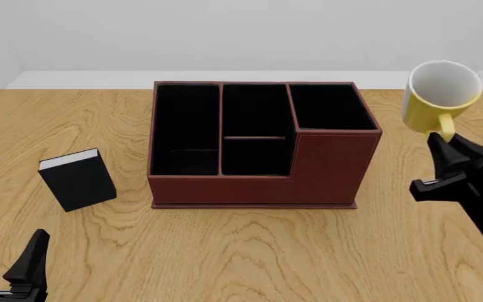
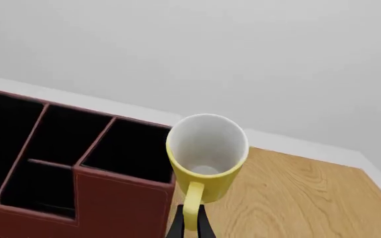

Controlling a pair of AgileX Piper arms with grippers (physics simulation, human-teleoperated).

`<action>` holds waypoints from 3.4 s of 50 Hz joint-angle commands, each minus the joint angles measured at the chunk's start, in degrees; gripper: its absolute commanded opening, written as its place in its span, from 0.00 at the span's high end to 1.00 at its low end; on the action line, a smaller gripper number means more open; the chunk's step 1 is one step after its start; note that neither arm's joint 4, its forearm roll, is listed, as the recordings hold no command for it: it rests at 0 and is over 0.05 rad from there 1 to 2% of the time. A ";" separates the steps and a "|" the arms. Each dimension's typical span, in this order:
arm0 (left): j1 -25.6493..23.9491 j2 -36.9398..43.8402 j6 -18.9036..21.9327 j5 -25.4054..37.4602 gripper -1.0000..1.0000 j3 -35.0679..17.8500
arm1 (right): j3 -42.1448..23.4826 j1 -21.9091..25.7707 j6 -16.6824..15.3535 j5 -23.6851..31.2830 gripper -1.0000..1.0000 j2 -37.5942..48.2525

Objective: Pick up the yellow and white mug and place it to the right of the caddy.

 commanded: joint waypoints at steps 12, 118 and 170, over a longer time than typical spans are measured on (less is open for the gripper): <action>0.00 0.00 0.00 0.00 0.00 0.00 | 2.73 -1.28 1.82 -5.31 1.00 4.40; 0.00 0.00 0.00 0.00 0.00 0.00 | 12.64 -6.00 2.84 -32.78 1.00 31.36; 0.00 0.00 0.00 0.00 0.00 0.00 | 13.29 -7.05 2.86 -39.46 1.00 39.80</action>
